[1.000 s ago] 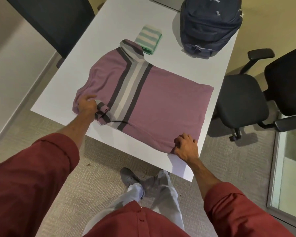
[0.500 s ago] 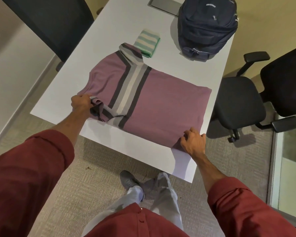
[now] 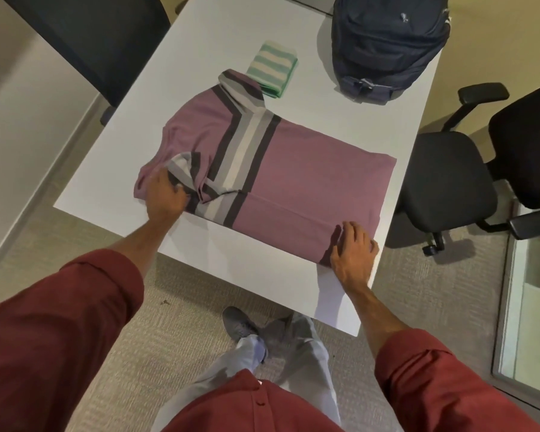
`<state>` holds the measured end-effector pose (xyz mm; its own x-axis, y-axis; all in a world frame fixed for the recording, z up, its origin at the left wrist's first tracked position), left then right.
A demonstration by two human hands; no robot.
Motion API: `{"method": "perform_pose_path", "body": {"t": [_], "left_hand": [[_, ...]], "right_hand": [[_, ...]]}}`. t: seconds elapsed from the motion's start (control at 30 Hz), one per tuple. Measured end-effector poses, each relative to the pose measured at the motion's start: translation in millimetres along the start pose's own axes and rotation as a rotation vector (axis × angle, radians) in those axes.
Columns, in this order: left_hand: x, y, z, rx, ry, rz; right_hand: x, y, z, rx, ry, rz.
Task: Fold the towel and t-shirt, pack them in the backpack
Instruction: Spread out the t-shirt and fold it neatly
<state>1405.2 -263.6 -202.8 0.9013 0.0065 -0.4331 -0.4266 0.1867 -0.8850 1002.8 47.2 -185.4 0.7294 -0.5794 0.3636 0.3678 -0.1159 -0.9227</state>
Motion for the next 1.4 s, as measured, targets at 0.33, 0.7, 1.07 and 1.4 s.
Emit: {"method": "perform_pose_path", "body": {"t": [0.33,0.7,1.07,1.4], "left_hand": [[41,33,23,0.204,-0.037,-0.277],[67,13,-4,0.105,0.057,-0.339],[53,26,20,-0.026,-0.071,-0.299],[39,22,7,-0.087,0.058,-0.333]], "right_hand": [[25,62,25,0.15,-0.124,-0.039],[26,78,24,-0.018,-0.031,0.059],[226,102,-69,0.187,-0.492,-0.194],[307,140,-97,0.229,-0.654,-0.147]]}}
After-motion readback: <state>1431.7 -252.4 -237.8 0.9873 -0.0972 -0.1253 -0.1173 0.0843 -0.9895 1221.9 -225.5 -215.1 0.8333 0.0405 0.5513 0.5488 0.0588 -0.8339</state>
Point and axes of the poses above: each hand's wrist, its own z-axis away from the middle knuckle, its own y-axis out of the palm, x = y × z, the point moved 2 cm from there along -z, towards the middle knuckle, and after that the axes turned 9 degrees about -z, right-handed, at the moved point
